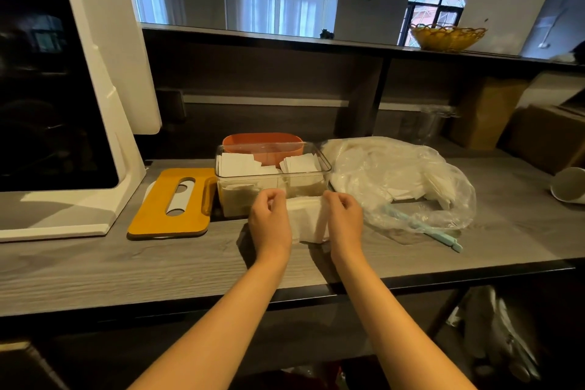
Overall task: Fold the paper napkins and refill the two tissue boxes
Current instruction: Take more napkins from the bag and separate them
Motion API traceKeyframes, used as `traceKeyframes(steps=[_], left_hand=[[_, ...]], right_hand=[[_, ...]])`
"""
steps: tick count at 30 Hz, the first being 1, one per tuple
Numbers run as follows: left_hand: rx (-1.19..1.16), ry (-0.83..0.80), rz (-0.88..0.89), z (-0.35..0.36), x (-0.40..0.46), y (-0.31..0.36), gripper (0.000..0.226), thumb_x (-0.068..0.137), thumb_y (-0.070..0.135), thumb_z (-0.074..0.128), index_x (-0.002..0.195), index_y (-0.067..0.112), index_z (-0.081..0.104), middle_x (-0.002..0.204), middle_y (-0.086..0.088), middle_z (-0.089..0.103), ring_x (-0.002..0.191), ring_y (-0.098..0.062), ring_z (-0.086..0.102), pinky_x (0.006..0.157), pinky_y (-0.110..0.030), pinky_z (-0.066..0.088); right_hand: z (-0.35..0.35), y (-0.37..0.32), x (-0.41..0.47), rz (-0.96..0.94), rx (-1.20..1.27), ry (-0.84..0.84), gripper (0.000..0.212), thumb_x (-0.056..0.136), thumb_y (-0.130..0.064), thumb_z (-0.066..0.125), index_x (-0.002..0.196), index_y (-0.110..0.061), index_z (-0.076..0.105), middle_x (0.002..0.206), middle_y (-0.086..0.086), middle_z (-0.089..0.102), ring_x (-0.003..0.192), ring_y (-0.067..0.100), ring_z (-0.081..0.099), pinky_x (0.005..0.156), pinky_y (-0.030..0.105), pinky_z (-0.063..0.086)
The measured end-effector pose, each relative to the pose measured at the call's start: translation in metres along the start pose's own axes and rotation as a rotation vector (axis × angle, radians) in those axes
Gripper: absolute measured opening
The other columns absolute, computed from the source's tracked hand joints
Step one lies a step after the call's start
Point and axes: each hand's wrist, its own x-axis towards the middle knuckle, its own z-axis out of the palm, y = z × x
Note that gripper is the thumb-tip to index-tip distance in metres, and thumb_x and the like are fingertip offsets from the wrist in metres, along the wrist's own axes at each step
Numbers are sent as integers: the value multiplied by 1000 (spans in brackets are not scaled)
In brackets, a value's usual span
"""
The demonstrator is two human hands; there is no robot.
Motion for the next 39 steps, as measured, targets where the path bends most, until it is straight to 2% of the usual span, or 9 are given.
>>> traceKeyframes(steps=[6,12,16,19,26,29,33,37,39], left_hand=[[87,-4,25,0,-2,2,13,101,25,53,98,18,65,90,8,61,85,-7,56,65,-21,42],[113,-50,20,0,-4,2,10,101,24,54,101,21,63,94,7,61,87,-9,59,66,-25,49],[29,23,-39,-4,-2,-1,17,101,27,51,99,17,65,96,-1,64,90,-17,61,69,-29,49],[57,-46,-19,-3,-4,1,18,99,28,55,95,14,66,94,-4,65,87,-19,61,62,-28,48],[151,-110,43,-3,-7,4,17,97,23,58,92,11,70,90,-2,67,84,-13,60,60,-21,40],[201,-148,59,-2,-7,4,23,97,22,57,83,11,71,79,0,66,72,-11,57,57,-22,36],[262,-94,74,-1,-11,4,37,101,22,53,67,11,64,60,3,56,58,-9,51,54,-24,35],[234,91,52,-4,-10,9,45,104,28,50,67,6,62,58,-3,56,56,-13,52,51,-24,36],[209,181,22,-9,-5,11,46,105,32,47,70,7,63,64,-6,61,61,-16,58,54,-26,41]], right_hand=[[4,-3,-4,-33,-58,-58,10,90,-18,63,98,-17,69,97,-4,67,93,14,63,79,30,51],[1,-2,-8,-36,-19,-115,10,88,-14,63,84,-18,71,88,-1,70,89,22,66,77,40,54],[-2,-5,-8,20,30,-37,18,92,-17,60,76,-15,68,79,1,66,80,19,63,69,36,49],[-1,-6,-11,-12,-18,-147,16,91,-19,63,78,-14,70,81,2,67,80,19,64,67,36,50],[-1,-6,-11,-34,-26,-140,19,90,-16,63,72,-19,70,78,1,68,78,19,64,69,37,49],[-1,-6,-14,-71,-70,-151,30,93,-20,61,63,-20,69,67,0,65,68,12,62,66,36,48],[0,-3,-14,-122,-137,-71,44,94,-25,60,51,-13,59,57,17,56,58,23,52,60,42,46],[-3,-8,-18,-160,-80,-180,49,96,-34,62,59,-2,62,59,8,58,57,17,54,58,31,43],[-5,-14,-26,-229,-106,-352,28,91,-35,61,78,-13,72,78,-3,69,68,1,61,62,14,46]])
